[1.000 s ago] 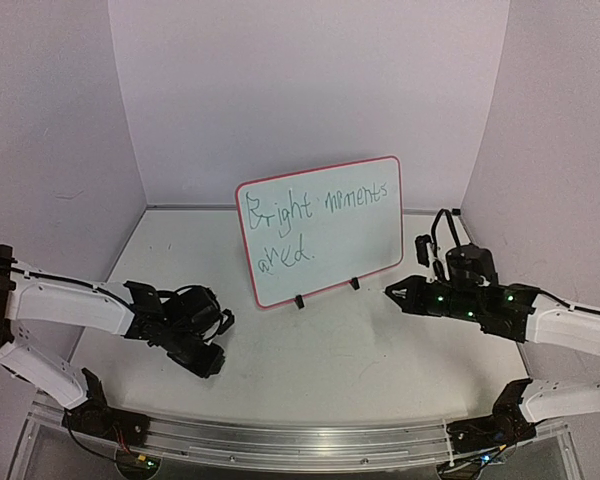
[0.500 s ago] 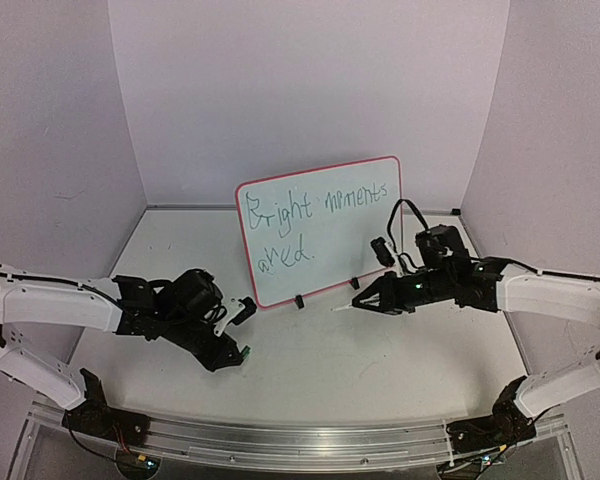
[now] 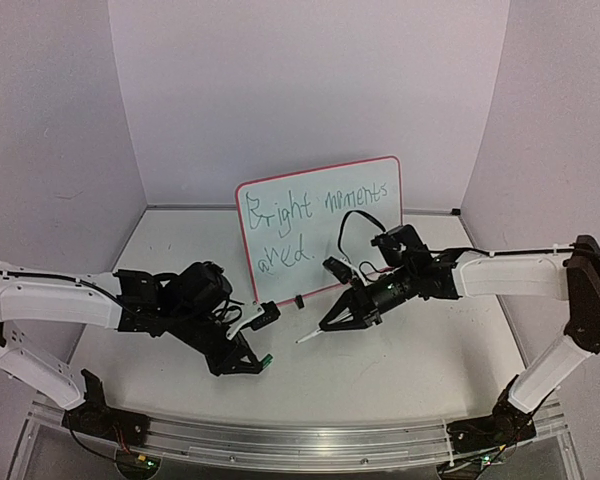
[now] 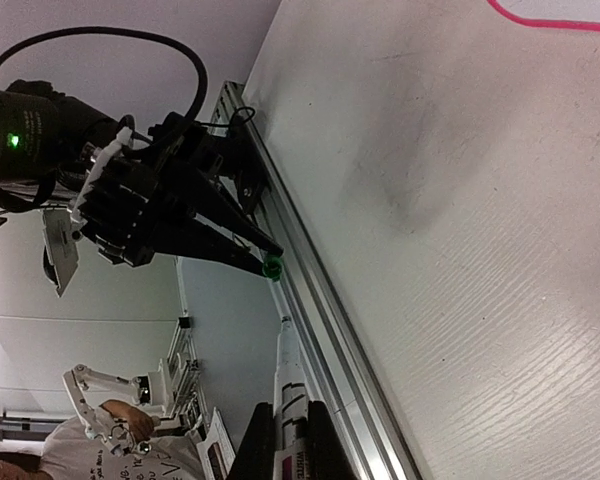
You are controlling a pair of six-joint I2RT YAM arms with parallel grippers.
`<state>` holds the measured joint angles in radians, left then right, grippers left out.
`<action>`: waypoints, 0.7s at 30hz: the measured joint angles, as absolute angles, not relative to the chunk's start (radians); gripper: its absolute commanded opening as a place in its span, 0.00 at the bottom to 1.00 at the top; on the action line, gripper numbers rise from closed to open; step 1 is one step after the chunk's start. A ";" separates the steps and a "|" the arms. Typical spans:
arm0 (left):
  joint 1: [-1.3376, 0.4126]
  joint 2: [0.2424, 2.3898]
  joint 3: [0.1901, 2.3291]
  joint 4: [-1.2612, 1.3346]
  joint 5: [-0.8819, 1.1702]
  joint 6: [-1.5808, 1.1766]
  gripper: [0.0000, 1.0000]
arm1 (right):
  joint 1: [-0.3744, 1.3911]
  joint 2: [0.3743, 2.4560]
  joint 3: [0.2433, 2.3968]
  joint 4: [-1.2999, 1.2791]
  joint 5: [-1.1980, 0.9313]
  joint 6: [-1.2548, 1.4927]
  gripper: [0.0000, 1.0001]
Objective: Write a sentence on the whiteboard
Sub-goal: Insert the pen cap into the whiteboard marker.
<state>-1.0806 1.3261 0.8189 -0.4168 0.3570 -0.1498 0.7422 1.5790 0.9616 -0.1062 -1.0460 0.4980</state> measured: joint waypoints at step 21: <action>-1.088 1.374 0.838 -0.417 0.431 -0.101 0.00 | 0.806 1.709 1.040 -0.105 -1.145 0.498 0.00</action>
<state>-1.0878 1.3738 0.8379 -0.4167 0.4315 -0.1009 0.8059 1.7087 1.0404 -0.1048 -1.1451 0.4976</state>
